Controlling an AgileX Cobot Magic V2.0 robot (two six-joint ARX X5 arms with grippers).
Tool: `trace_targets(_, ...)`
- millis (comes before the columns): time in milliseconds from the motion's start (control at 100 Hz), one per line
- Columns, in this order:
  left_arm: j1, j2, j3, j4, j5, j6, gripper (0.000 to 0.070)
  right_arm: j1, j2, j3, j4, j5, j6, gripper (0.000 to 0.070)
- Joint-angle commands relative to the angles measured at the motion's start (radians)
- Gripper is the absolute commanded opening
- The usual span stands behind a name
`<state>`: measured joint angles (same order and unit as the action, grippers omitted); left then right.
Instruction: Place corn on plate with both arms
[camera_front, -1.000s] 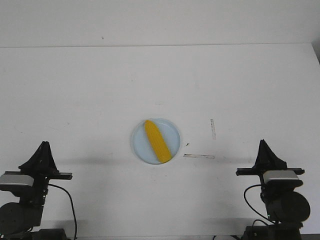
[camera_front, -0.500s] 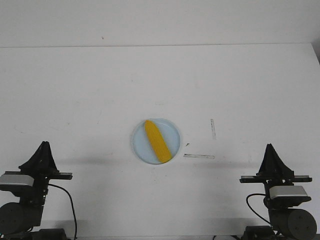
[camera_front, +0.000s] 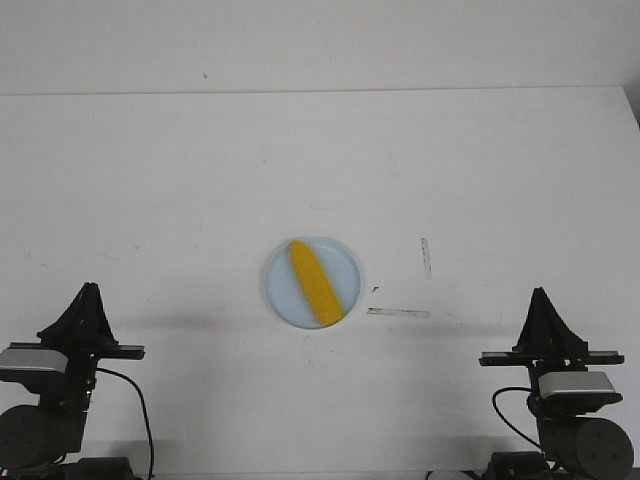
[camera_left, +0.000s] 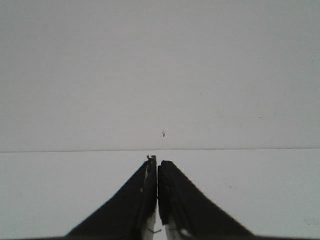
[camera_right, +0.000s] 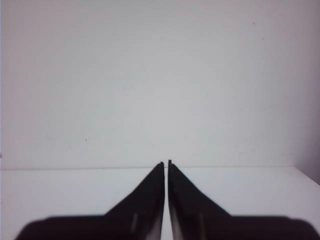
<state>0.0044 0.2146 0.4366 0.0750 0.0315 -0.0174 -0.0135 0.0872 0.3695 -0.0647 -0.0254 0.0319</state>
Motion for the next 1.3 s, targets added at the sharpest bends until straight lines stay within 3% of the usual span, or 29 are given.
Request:
trace_targets(0, 0.002, -0.001, 0.005, 0.014, 0.001, 0.006, 0.0001, 0.001, -0.002, 0.002, 0.012, 0.000, -0.003, 0.0007)
trace_targets(280, 0.001, -0.028, -0.039, 0.016, 0.002, 0.006, 0.0001, 0.001, -0.002, 0.002, 0.012, 0.000, -0.003, 0.0007)
trace_targets(480, 0.001, -0.048, -0.161, 0.087, 0.001, 0.006, 0.0001, 0.001, -0.002, 0.002, 0.012, 0.000, -0.003, 0.0007)
trace_targets(850, 0.002, -0.179, -0.353, 0.087, 0.001, 0.006, 0.0001, 0.001, -0.002, 0.002, 0.012, 0.000, -0.003, 0.0007)
trace_targets(970, 0.002, -0.212, -0.426, 0.161, 0.001, 0.006, 0.0001, 0.001, -0.002, 0.002, 0.012, 0.000, -0.003, 0.0007)
trace_targets(1290, 0.001, -0.211, -0.423, 0.136, 0.002, 0.005, 0.0001, 0.001, -0.002, 0.003, 0.012, 0.000, -0.003, 0.0007)
